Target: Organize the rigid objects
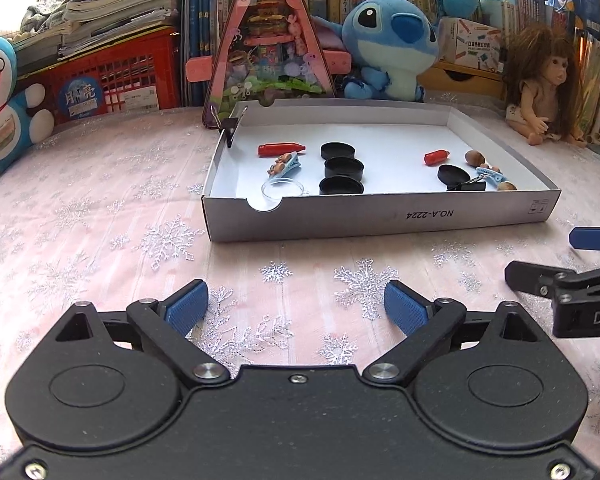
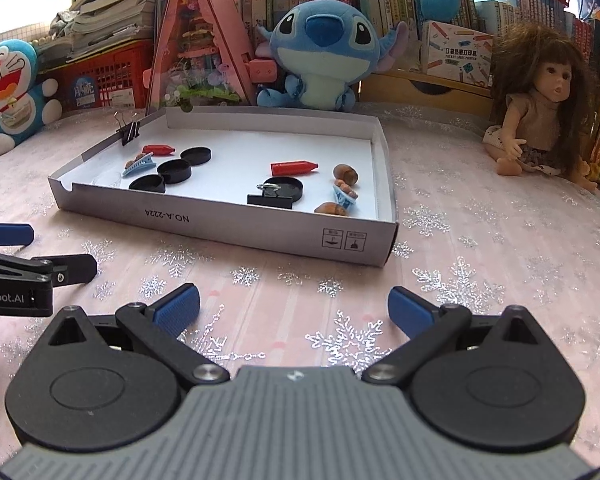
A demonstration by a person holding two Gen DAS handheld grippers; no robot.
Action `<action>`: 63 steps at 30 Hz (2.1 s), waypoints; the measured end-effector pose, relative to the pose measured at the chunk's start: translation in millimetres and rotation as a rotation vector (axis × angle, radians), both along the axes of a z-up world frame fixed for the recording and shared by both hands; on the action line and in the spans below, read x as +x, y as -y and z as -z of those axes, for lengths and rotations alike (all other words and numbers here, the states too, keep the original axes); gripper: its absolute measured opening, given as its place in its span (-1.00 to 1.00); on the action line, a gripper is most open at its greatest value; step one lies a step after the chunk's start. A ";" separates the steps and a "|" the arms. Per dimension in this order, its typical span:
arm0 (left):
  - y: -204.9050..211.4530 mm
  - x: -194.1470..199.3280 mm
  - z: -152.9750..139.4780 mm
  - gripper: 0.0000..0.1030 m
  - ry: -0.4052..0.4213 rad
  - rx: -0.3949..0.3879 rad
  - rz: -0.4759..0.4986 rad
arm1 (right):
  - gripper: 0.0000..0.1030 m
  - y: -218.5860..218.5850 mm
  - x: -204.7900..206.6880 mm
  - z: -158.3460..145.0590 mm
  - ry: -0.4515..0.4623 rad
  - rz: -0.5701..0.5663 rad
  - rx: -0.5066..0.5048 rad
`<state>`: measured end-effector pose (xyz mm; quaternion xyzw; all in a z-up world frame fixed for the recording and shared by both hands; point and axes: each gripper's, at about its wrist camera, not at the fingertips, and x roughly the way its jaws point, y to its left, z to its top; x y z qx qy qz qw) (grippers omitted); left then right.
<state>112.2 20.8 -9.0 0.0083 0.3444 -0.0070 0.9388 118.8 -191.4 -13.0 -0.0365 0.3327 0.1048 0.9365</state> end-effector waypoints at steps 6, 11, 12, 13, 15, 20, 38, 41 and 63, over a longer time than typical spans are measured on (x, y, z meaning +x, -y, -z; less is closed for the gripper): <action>0.7 1.8 2.9 1.00 -0.012 0.006 0.000 | 1.00 1.5 5.8 4.1 -0.032 0.009 0.032; 1.4 2.1 3.1 1.00 -0.011 0.005 -0.006 | 1.00 1.0 5.3 4.5 -0.032 0.009 0.031; 1.4 2.1 3.1 1.00 -0.011 0.005 -0.006 | 1.00 0.9 5.1 4.6 -0.032 0.009 0.032; 1.3 2.0 3.1 1.00 -0.011 0.005 -0.006 | 1.00 1.1 5.1 4.5 -0.032 0.009 0.033; 0.9 2.0 3.2 1.00 -0.011 0.005 -0.006 | 1.00 0.9 5.1 4.6 -0.033 0.009 0.033; 1.1 2.1 3.4 1.00 -0.011 0.004 -0.006 | 1.00 1.2 5.1 4.6 -0.032 0.009 0.033; 0.8 2.1 3.4 1.00 -0.011 0.004 -0.005 | 1.00 1.2 5.3 4.8 -0.033 0.009 0.033; 0.8 2.1 3.3 1.00 -0.011 0.004 -0.005 | 1.00 1.2 5.3 4.8 -0.033 0.009 0.033; 1.3 2.5 3.1 1.00 -0.011 0.004 -0.005 | 1.00 1.2 5.2 4.8 -0.033 0.009 0.033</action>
